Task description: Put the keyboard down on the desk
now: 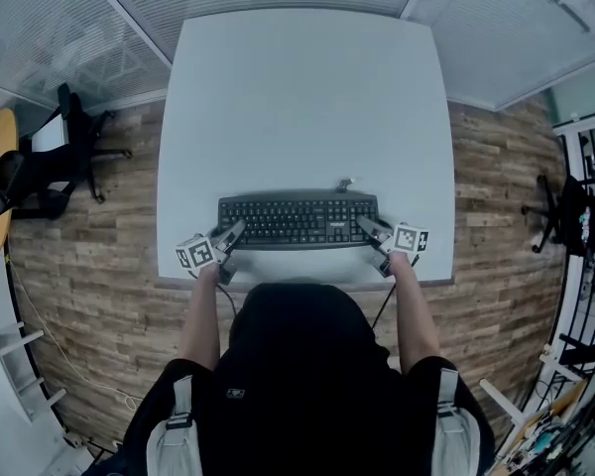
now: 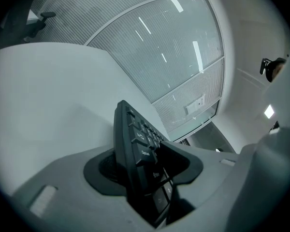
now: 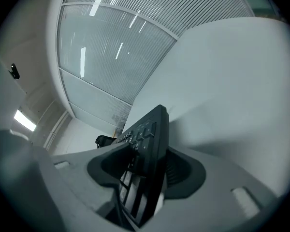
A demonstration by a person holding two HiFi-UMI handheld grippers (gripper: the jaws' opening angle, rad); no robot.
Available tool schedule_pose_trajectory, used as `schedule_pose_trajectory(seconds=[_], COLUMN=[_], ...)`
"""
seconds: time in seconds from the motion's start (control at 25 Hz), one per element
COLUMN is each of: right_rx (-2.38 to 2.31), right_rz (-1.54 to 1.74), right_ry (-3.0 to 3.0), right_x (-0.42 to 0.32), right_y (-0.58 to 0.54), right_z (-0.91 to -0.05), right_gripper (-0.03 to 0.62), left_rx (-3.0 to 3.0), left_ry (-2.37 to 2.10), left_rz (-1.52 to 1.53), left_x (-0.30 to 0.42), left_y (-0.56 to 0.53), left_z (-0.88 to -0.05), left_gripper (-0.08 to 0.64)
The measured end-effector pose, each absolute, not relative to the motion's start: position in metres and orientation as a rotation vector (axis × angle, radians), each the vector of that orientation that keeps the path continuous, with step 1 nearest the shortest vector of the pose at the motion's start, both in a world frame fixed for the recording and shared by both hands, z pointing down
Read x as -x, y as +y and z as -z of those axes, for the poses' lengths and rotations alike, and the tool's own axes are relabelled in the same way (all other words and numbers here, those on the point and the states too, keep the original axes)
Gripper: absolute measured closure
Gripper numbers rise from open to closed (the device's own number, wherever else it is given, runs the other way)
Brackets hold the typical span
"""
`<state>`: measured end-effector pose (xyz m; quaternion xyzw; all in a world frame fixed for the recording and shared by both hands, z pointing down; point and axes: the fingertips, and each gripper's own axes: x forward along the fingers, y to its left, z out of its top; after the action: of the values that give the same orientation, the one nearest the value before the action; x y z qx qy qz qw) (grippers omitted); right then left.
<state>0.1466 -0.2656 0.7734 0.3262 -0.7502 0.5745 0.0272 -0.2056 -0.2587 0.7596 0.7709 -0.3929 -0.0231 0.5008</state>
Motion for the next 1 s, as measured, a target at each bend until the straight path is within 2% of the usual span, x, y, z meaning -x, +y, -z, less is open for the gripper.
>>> schedule_pose_trajectory(seconds=[0.52, 1.0], right_rx=[-1.031, -1.114], right_rz=[-1.671, -1.557], right_ry=[-2.188, -2.182], right_x=[-0.142, -0.139], right_y=[-0.258, -0.255], right_z=[-0.805, -0.808], right_gripper=[0.362, 0.351], left_rx=[-1.838, -1.870], left_ry=[-1.022, -1.071], left_rz=[-0.194, -0.259], left_x=[0.222, 0.227], left_y=[-0.248, -0.249], left_z=[-0.794, -0.796], left_gripper=[0.295, 0.278])
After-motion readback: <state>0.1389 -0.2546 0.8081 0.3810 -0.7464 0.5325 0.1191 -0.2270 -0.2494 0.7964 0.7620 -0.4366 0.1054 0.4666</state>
